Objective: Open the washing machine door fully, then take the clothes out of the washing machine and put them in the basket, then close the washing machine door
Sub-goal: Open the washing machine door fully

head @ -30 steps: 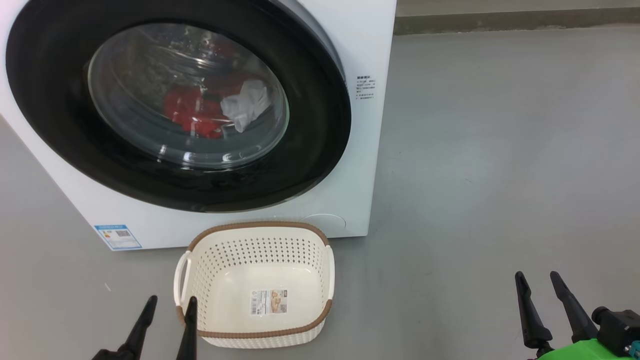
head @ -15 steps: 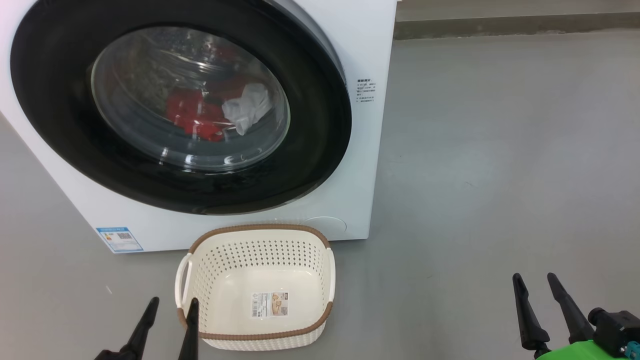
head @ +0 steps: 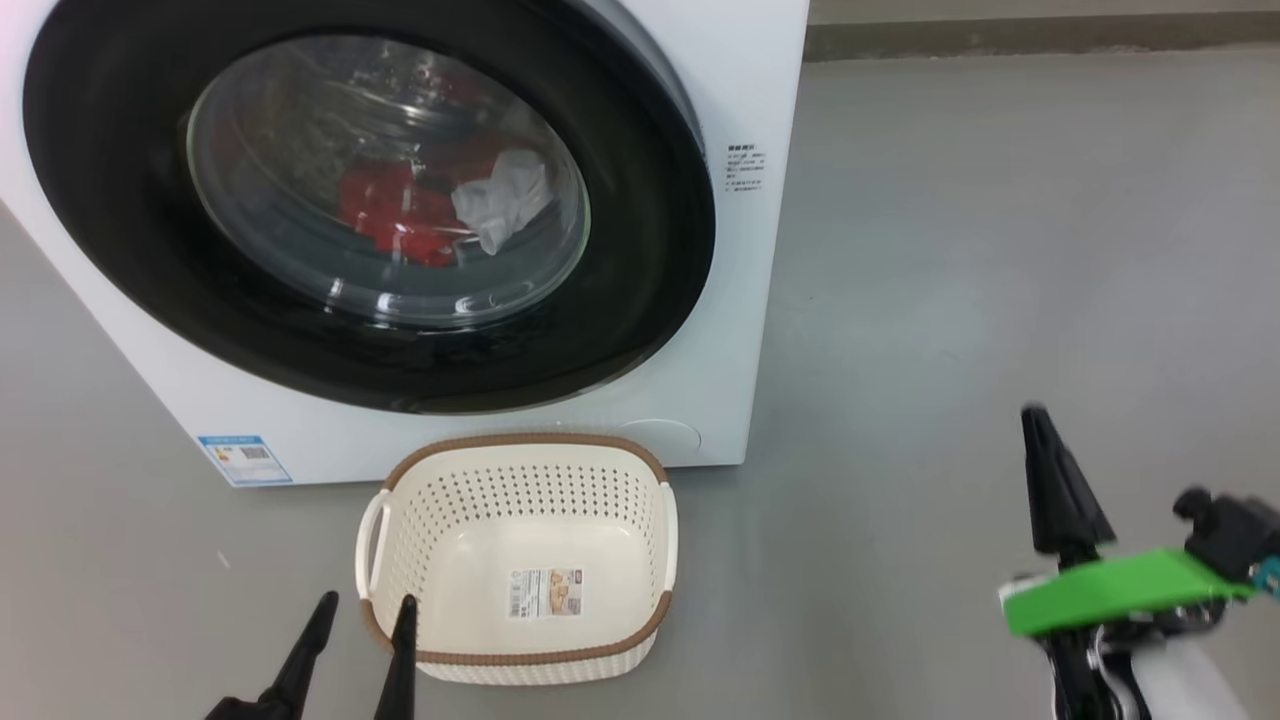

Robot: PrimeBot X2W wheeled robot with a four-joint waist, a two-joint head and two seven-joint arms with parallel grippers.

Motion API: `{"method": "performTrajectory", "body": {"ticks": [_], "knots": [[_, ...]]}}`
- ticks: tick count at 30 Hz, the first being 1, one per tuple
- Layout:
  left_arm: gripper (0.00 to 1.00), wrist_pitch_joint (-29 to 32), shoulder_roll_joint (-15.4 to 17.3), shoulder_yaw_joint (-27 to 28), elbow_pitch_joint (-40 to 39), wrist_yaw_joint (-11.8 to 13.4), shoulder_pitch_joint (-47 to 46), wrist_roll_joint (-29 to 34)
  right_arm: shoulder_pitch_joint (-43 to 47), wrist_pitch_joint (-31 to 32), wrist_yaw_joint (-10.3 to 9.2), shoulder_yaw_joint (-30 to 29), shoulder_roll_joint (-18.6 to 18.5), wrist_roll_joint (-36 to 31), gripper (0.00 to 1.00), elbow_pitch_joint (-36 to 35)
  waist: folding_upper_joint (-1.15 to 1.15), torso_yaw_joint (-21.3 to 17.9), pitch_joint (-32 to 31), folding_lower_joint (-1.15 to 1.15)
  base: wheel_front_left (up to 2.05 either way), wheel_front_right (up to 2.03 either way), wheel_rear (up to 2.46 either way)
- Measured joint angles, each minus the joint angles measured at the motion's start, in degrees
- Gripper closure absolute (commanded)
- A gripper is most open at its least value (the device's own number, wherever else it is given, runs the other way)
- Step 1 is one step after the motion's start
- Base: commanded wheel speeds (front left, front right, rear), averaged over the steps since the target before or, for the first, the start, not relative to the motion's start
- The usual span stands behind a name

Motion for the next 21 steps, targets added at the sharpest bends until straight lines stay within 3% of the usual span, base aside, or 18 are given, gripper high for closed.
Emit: {"method": "performTrajectory", "body": {"ticks": [21], "knots": [[0.00,0.00,-0.13,-2.55,-0.40,-0.01,-6.11,-1.69,-29.06,2.04,0.00,9.55,-8.43,21.40,1.00,2.59,0.00,4.00,7.47,0.00,0.00,0.00,0.00]]}}
